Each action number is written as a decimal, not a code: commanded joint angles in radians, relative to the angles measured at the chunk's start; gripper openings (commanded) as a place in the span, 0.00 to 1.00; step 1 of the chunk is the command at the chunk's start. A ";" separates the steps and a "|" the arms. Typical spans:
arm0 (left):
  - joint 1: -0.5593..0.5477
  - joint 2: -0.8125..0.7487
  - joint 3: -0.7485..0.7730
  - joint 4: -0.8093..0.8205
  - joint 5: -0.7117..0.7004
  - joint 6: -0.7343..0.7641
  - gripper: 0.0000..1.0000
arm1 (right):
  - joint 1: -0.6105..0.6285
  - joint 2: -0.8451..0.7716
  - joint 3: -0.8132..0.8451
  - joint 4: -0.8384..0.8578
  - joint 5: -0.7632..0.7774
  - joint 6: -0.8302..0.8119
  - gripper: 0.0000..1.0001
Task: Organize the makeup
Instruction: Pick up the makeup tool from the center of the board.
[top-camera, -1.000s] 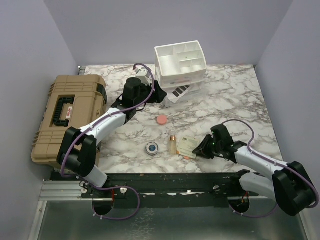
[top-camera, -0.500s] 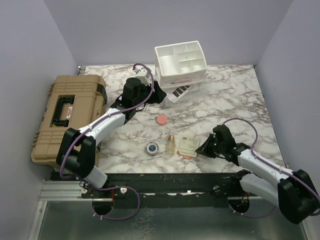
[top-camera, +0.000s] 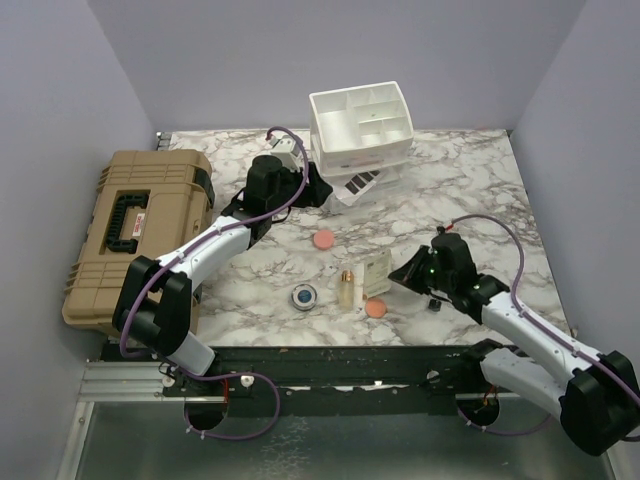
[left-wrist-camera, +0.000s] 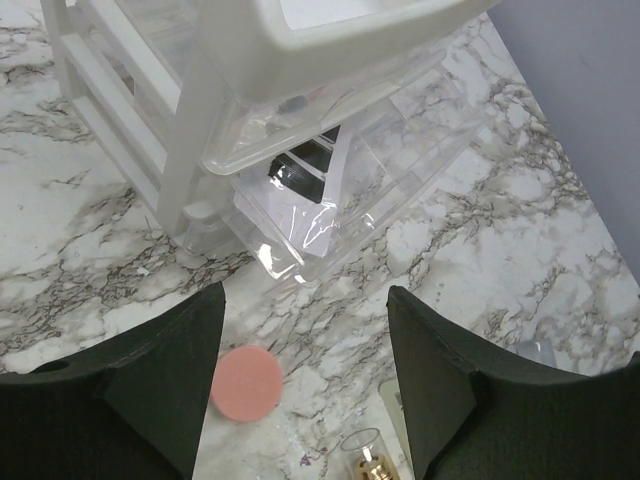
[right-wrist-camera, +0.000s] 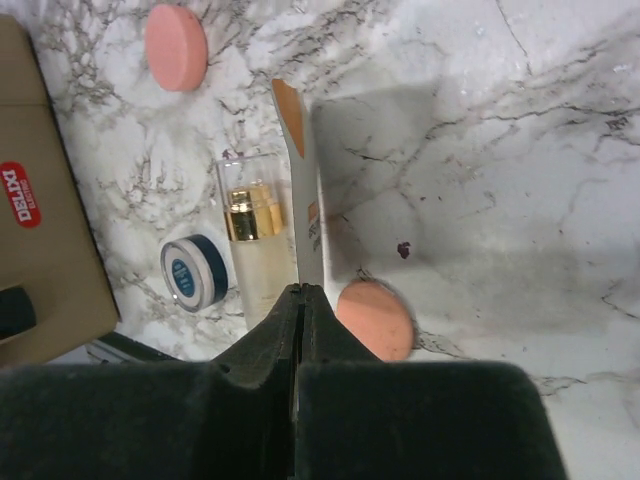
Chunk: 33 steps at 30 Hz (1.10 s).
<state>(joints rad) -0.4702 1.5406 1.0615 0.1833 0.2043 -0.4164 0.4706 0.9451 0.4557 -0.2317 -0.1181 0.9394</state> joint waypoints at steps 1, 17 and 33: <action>0.007 -0.032 0.019 -0.023 0.082 0.060 0.68 | 0.003 0.018 0.045 0.016 -0.009 -0.037 0.00; -0.425 -0.190 -0.387 0.084 -0.087 0.282 0.71 | 0.002 0.156 0.068 0.078 -0.053 -0.072 0.01; -0.727 0.023 -0.353 0.188 -0.578 0.472 0.72 | 0.003 0.184 0.076 0.140 -0.101 -0.043 0.01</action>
<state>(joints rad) -1.1614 1.5143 0.6971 0.3199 -0.1715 -0.0074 0.4706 1.1240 0.5022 -0.1238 -0.1898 0.8898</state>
